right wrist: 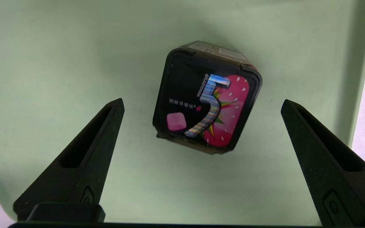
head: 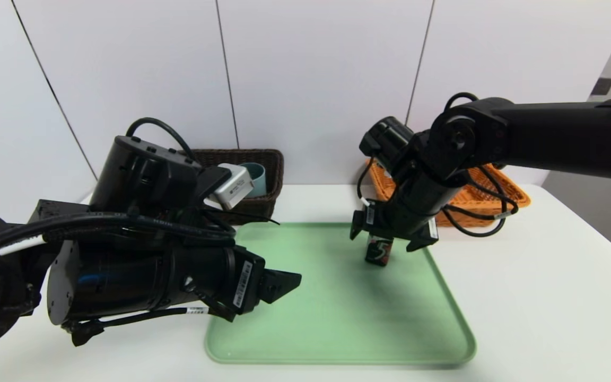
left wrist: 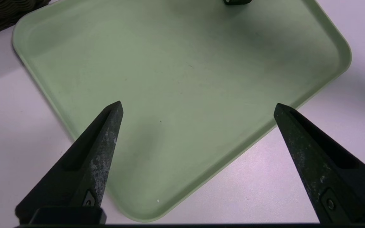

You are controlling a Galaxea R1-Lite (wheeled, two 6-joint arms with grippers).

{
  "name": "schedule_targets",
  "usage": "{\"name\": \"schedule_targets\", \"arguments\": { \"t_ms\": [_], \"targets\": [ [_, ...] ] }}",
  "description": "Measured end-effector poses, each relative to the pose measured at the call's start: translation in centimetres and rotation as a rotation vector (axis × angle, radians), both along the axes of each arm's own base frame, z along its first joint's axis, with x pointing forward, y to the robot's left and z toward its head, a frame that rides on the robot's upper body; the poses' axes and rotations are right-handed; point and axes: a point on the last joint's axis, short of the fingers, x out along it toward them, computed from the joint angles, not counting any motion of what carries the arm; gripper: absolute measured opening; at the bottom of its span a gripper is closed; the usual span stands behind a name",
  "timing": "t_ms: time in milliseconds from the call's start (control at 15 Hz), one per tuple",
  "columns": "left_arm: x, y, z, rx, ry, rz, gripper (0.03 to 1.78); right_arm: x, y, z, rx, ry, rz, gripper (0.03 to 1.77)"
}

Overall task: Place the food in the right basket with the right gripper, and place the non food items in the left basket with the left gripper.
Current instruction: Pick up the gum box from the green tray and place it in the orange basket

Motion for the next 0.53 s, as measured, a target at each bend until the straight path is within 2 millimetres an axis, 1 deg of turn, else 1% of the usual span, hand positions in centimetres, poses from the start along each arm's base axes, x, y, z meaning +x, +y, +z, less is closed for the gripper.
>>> {"name": "schedule_targets", "arguments": {
  "t_ms": [67, 267, 333, 467, 533],
  "targets": [
    [0.00, 0.00, -0.07, 0.002, 0.002, 0.000, 1.69, 0.26, 0.04, -0.19, 0.000, 0.002, -0.004, 1.62],
    [0.06, -0.06, -0.21, 0.005, 0.007, 0.001, 1.69, 0.72, 0.03, -0.61, -0.004, 0.007, -0.011, 1.14],
    [0.09, -0.08, -0.23, 0.005, 0.007, 0.001, 1.69, 0.79, 0.01, -0.71, -0.006, 0.009, -0.011, 1.01],
    [0.19, -0.18, -0.14, -0.004, -0.003, 0.001, 1.69, 0.88, 0.02, -0.80, -0.006, 0.011, -0.010, 0.81],
    [0.23, -0.21, -0.13, -0.006, -0.006, 0.000, 1.69, 0.90, 0.03, -0.84, -0.006, 0.011, -0.010, 0.74]
  ]
}}
